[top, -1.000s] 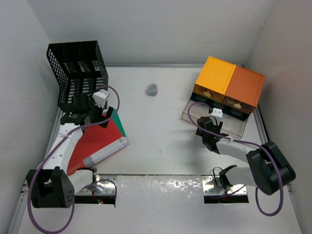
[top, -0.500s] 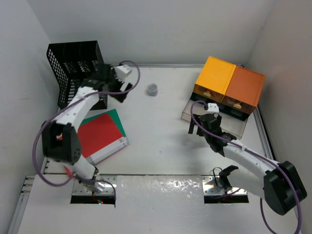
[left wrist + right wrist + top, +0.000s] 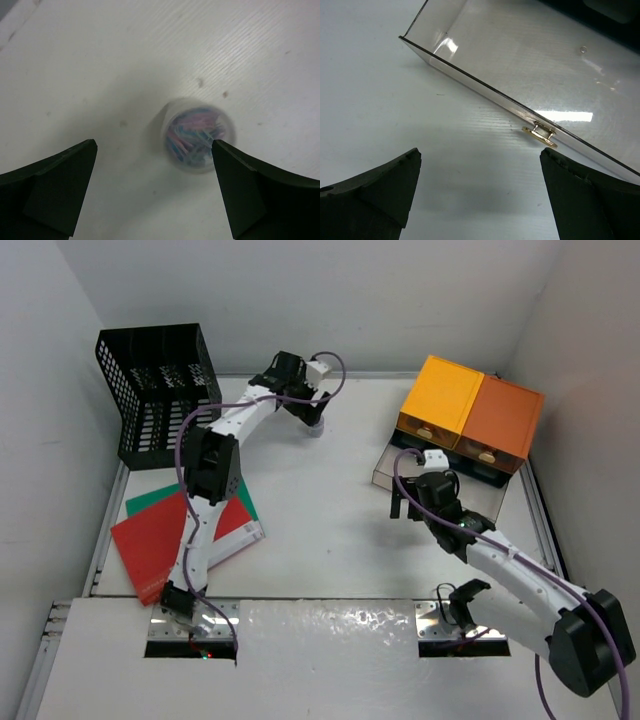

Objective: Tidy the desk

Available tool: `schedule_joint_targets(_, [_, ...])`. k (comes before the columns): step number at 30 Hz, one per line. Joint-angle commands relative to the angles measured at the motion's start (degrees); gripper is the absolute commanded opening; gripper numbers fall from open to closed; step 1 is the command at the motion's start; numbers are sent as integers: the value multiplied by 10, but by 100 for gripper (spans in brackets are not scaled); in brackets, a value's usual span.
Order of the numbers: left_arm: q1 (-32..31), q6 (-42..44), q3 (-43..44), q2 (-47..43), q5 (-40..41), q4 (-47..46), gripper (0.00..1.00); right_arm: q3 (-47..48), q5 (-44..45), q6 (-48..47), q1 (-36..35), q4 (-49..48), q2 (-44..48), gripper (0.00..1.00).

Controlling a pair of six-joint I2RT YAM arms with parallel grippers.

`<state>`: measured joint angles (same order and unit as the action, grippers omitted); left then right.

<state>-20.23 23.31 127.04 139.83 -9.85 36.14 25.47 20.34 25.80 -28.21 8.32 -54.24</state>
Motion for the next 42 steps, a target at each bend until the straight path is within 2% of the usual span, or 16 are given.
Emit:
schedule_joint_targets(1, [-19,-21,-21,-28,-3,-50,100,36,-5,-26,3,14,-10,99])
schedule_joint_targets(3, [-21,-24,-49,-35,0,-79,99,36,-8,-29,4,11,-11,99])
schedule_joint_targets(15, [-28,-56,-44,-47,-20,-77,100,40,-12,-47,4,-2,-33,99])
schedule_joint_targets(24, [-56,-56,-21,17,84,-17,99,41,-15,-52,4,-10,-38,99])
schedule_joint_targets(26, [-57,-61,-23,20,93,-24,92,47,-16,-54,4,-4,-36,99])
schedule_joint_targets(27, [-57,-62,-26,19,96,-28,84,48,-15,-55,4,-2,-34,99])
schedule_joint_targets(29, [-57,-63,-39,7,96,-48,74,48,-12,-57,4,0,-28,99])
schedule_joint_targets(30, [-57,-64,-43,4,94,-52,65,48,-11,-58,4,2,-25,99])
schedule_joint_targets(32, [-57,-64,-42,3,82,-51,57,48,-8,-59,4,6,-19,99])
schedule_joint_targets(33, [-57,-65,-40,3,79,-49,46,48,-7,-59,4,11,-18,99])
schedule_joint_targets(35, [-57,-64,-45,-5,75,-42,34,52,-6,-62,3,15,-12,99])
schedule_joint_targets(36, [-57,-63,-50,-12,74,-41,15,54,-6,-64,3,18,-10,99])
schedule_joint_targets(38, [-57,-46,-74,-45,55,-37,0,62,-15,-84,3,23,-1,99])
schedule_joint_targets(42, [-59,37,-143,-139,-16,3,0,81,-85,-152,3,24,23,99])
